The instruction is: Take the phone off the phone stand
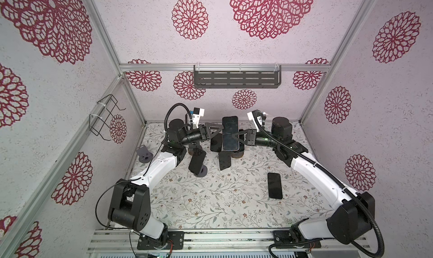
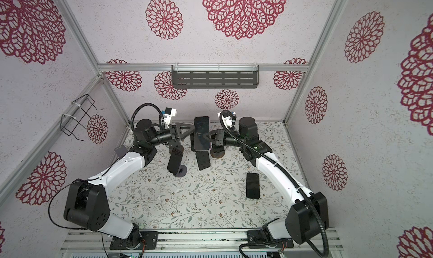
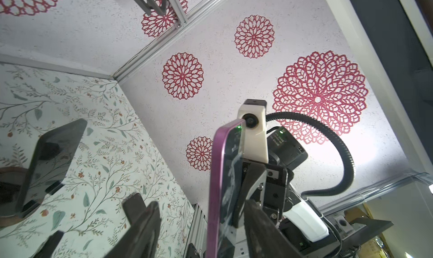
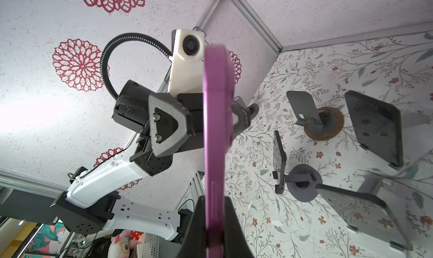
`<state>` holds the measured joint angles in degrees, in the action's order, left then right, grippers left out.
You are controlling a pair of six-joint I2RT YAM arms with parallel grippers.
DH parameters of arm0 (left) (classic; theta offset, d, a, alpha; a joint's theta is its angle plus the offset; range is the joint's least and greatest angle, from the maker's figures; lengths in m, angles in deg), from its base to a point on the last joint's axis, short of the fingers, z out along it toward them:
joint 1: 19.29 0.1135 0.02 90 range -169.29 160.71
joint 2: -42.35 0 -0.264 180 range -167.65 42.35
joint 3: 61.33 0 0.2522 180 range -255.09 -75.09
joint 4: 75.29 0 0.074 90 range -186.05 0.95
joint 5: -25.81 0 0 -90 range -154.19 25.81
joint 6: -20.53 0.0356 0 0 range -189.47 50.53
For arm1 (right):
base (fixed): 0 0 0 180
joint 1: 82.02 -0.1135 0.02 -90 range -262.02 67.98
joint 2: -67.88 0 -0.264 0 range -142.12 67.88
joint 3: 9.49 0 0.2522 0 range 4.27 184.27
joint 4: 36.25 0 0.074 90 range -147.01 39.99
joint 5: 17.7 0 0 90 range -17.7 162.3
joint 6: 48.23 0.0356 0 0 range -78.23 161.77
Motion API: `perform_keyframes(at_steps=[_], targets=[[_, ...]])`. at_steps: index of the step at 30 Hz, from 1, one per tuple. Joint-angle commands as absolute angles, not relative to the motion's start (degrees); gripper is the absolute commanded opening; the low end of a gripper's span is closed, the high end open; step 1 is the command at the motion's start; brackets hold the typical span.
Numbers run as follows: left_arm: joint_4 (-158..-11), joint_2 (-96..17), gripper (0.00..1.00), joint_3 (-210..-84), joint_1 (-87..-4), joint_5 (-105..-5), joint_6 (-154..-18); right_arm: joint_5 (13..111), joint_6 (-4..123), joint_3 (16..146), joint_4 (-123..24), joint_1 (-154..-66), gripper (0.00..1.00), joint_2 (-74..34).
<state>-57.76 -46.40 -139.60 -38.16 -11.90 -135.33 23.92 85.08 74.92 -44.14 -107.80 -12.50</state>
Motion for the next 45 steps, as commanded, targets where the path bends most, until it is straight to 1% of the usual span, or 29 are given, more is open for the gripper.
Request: perform_keyframes(at_steps=[1, 5, 9, 14, 17, 20, 22, 24, 26, 29, 35, 37, 39, 42, 43, 45], targets=[[-52.96, -47.21, 0.58, -139.68, -39.32, -10.67, -137.65, 20.54, 87.11, 75.25, -35.42, -108.08, 0.0, -12.38], [-48.24, -48.2, 0.52, -139.4, -40.67, -10.22, -140.18, 19.71, 87.38, 74.63, -33.31, -108.07, 0.0, -13.32], [-42.08, -49.05, 0.37, -137.56, -40.74, -10.8, -143.59, 19.01, 87.56, 74.05, -31.38, -108.12, 0.0, -14.59], [-42.54, -48.9, 0.16, -137.55, -40.73, -11.4, -142.89, 18.28, 87.91, 74.54, -31.31, -107.99, 0.0, -16.29], [-44.71, -48.64, 0.08, -137.99, -40.73, -12.11, -141.4, 18.36, 88.01, 74.83, -32.07, -107.77, 0.08, -17.17], [-48.62, -48.45, 0.04, -138.48, -40.74, -13.26, -139.4, 18.56, 88.09, 74.18, -32.13, -107.2, 0.17, -17.11], [-50.63, -48.28, 0.0, -138.54, -40.76, -14.94, -138.19, 18.45, 88.26, 74.07, -33.01, -106.27, 0.24, -17.4], [-51.34, -48.11, 0.0, -138.41, -40.74, -16.58, -137.93, 17.82, 88.17, 74.4, -34.13, -105.21, 0.32, -17.75], [-52.37, -47.79, 0.0, -138.6, -41.19, -18.19, -137.55, 17.79, 87.21, 74.4, -35.62, -104.23, 0.45, -17.18], [-58.7, -46.66, 0.0, -139.86, -42.27, -20.2, -133.44, 18.77, 84.36, 74.59, -39.97, -103.08, 0.59, -15.93], [-72.98, -44.85, 0.0, -143.76, -46.0, -25.8, -124.02, 21.04, 80.37, 72.22, -47.74, -99.59, 0.74, -10.96], [-76.94, -45.44, 0.0, -145.3, -47.44, -27.29, -121.6, 22.68, 81.17, 69.05, -48.32, -96.85, 0.77, -8.32], [-78.84, -46.09, 0.0, -146.21, -48.85, -28.97, -120.48, 23.52, 82.65, 65.09, -47.67, -93.76, 0.78, -5.24], [-83.74, -47.58, 0.0, -148.58, -51.17, -31.26, -118.49, 28.25, 79.82, 62.49, -55.79, -89.25, 0.78, -0.95], [-86.64, -48.16, 0.0, -149.95, -52.18, -32.45, -116.91, 32.22, 77.63, 62.67, -60.87, -88.1, 0.79, 0.42], [-94.54, -49.23, 0.0, -153.13, -54.46, -36.3, -113.16, 46.03, 73.22, 64.52, -74.11, -86.96, 0.8, 2.27]])
